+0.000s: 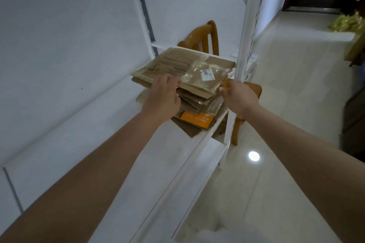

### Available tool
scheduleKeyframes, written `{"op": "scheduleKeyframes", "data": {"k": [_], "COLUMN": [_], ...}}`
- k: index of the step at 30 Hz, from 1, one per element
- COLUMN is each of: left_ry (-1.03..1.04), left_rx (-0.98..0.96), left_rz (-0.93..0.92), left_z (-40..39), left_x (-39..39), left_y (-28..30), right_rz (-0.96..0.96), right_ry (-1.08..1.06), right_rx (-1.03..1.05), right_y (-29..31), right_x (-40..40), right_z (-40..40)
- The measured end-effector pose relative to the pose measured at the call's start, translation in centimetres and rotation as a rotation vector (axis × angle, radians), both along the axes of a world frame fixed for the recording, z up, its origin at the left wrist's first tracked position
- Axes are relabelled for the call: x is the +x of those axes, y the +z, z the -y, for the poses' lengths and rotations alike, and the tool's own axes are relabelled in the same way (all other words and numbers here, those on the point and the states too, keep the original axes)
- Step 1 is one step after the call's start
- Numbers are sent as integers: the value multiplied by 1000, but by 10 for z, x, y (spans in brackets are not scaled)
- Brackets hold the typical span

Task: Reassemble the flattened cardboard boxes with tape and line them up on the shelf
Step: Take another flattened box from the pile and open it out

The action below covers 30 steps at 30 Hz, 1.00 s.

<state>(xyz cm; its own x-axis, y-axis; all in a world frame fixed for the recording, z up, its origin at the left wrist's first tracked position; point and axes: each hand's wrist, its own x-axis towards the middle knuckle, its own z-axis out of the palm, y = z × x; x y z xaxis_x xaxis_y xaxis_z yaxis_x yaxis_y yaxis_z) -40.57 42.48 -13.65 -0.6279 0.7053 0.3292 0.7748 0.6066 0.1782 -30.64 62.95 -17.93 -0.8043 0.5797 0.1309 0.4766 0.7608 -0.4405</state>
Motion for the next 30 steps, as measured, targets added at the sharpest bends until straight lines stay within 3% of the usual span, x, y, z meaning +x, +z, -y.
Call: {"op": "scheduleKeyframes", "data": {"k": [6, 10, 20, 27, 30], "left_ry": [117, 138, 198, 357, 456], "left_rx": [45, -15, 8, 290, 314], "left_rz": [19, 35, 59, -114, -208], "left_z": [-32, -36, -18, 26, 59], "left_x": [-25, -29, -21, -18, -17], "left_y": [2, -7, -1, 48, 58], "right_rz": [-43, -204, -525, -651, -654], "right_ry": [-31, -67, -122, 14, 90], "right_rx": [-239, -632, -1352, -1391, -1356], "right_y": [-4, -8, 18, 43, 50], "right_x": [-30, -45, -65, -66, -65], "right_z": [-31, -31, -16, 6, 19]}}
